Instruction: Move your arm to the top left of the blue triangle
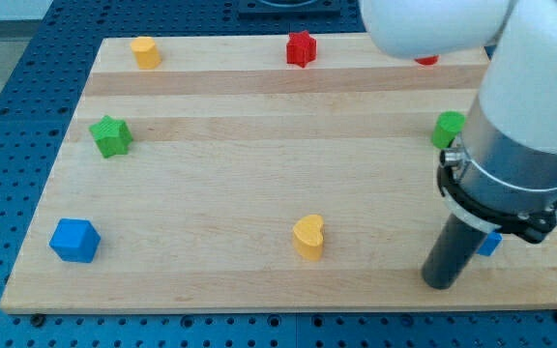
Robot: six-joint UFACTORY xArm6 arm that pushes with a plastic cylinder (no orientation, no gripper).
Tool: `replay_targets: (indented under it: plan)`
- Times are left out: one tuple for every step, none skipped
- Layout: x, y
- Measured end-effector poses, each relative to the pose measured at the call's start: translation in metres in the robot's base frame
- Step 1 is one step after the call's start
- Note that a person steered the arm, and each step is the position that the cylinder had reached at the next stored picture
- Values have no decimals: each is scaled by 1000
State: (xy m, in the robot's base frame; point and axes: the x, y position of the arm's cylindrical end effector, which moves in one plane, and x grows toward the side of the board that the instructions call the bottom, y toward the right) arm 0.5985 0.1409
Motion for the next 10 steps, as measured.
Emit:
replay_targets:
  plan:
    - [-6, -3]
    - [-6, -3]
    - [-10, -4]
    - [-26, -4]
    - [-34, -14]
    - [-47, -21]
    - [-69, -22]
    - [-78, -13]
    - [-78, 11]
    - [-77, 26]
